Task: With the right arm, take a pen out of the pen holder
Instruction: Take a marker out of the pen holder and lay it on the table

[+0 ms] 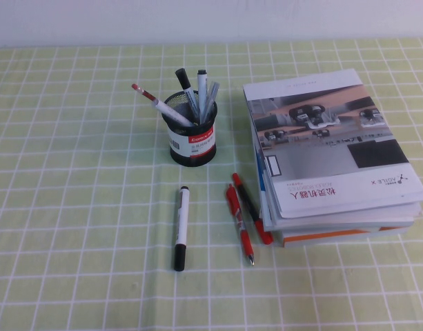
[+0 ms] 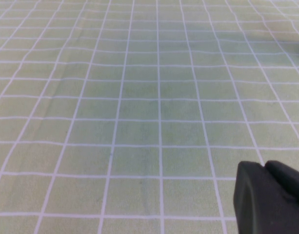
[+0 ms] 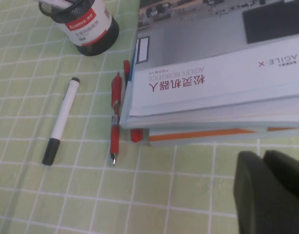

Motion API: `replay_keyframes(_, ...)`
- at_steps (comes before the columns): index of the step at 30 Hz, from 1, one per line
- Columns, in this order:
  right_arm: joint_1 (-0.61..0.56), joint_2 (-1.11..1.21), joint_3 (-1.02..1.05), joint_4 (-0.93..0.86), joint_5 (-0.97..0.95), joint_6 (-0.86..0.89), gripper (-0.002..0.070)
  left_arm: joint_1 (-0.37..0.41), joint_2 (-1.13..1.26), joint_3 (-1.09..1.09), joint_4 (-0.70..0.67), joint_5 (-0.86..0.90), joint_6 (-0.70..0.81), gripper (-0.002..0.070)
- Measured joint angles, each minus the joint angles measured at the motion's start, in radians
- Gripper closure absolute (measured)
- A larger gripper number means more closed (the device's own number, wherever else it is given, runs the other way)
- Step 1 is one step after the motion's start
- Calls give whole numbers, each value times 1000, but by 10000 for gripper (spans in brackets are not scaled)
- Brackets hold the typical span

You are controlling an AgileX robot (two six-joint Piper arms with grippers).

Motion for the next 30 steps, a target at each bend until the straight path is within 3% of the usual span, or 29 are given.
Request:
replay_keyframes(7, 48, 183, -92, 61, -89, -116, 689, 0, 0, 0, 0, 0, 0, 680)
replay_keyframes(15, 384, 456, -213, 19, -364, -122, 688, 0, 0, 0, 0, 0, 0, 680)
replay_keyframes(23, 547, 748, -395, 17, -535, -123, 684, 0, 0, 0, 0, 0, 0, 680)
replay_keyframes(27, 557, 875, -499, 33, -586, -123, 631, 0, 0, 0, 0, 0, 0, 680)
replay_keyframes(30, 557, 958, -570, 79, -645, -123, 541, 0, 0, 0, 0, 0, 0, 680)
